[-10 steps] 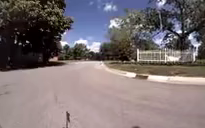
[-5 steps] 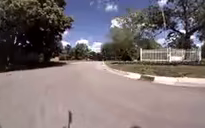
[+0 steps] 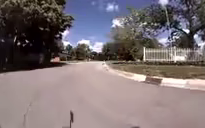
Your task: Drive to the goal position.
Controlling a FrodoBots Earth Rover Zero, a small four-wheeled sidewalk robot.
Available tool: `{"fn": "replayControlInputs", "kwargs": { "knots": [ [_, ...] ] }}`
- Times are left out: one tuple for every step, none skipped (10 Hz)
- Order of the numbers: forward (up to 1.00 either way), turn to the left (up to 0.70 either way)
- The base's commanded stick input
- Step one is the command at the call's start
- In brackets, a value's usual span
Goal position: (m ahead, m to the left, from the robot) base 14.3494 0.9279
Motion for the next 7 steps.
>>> {"fn": "replayControlInputs", "kwargs": {
  "knots": [
    [0.85, 0.0],
    [0.85, 0.0],
    [0.85, 0.0],
    [0.85, 0.0],
    [0.85, 0.0],
    [0.85, 0.0],
    [0.85, 0.0]
  ]
}}
